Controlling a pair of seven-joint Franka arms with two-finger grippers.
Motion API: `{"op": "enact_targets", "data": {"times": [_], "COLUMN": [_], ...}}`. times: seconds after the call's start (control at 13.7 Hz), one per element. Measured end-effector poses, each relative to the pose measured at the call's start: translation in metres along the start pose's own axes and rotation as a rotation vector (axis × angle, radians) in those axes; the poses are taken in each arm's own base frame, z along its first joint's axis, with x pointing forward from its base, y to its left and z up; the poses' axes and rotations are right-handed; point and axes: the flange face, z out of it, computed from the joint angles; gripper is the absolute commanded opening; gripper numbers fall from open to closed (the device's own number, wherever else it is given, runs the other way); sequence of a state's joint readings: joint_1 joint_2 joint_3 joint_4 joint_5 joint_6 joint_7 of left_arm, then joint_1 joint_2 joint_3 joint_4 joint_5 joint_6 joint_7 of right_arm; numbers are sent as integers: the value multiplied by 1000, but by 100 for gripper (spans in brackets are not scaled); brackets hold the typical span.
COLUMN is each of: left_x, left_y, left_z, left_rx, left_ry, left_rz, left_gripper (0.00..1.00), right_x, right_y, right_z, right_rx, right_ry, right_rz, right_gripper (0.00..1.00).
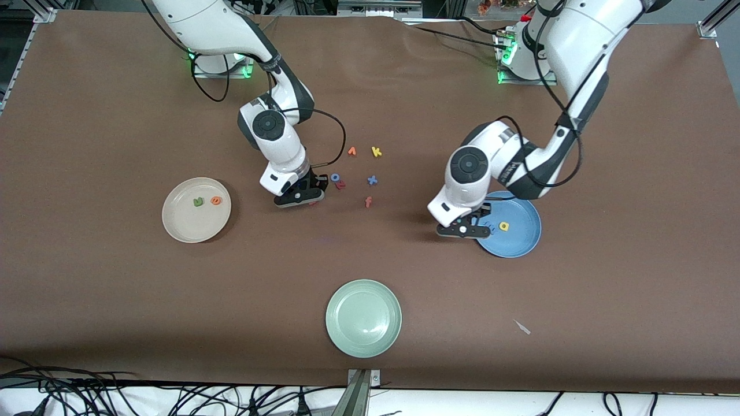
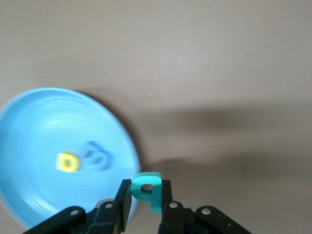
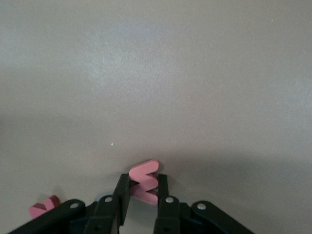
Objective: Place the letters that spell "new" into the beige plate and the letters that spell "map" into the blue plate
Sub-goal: 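Drop the w on the cream plate while the left gripper releases the q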
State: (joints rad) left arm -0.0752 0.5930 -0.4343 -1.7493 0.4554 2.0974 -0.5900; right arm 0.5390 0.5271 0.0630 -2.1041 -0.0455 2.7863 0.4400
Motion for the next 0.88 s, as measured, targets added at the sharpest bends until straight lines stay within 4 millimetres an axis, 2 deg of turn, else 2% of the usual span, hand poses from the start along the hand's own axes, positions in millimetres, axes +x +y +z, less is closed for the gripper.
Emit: {"op": "enact_targets", "data": {"times": [0.15, 0.29, 0.37, 0.51, 0.66, 0.73, 0.88], "left_x": [2, 1, -1, -6, -15, -22, -33], "left_y": [-32, -61, -75, -102, -117, -117, -112], "left_z": [4, 16, 22, 34, 49, 58, 70], "left_rx": [13, 15, 15, 13, 10, 8, 4], "left_ry": [-30, -59, -74, -103, -138, -154, -173], "left_rz": [59, 115, 138, 170, 190, 199, 214], "left_gripper": [20, 20, 20, 20, 22, 36, 100], "right_x": [0, 7, 16, 35, 46, 47, 39], "right_y": [1, 15, 31, 72, 113, 132, 174], "right_z": [1, -3, -12, -42, -73, -85, -98], "right_rx": [-1, -26, -52, -105, -138, -148, -160], "right_ry": [-1, -9, -25, -60, -92, -103, -124], "right_rz": [-2, -33, -65, -128, -183, -207, -257], "right_gripper": [16, 16, 16, 16, 16, 16, 17]}}
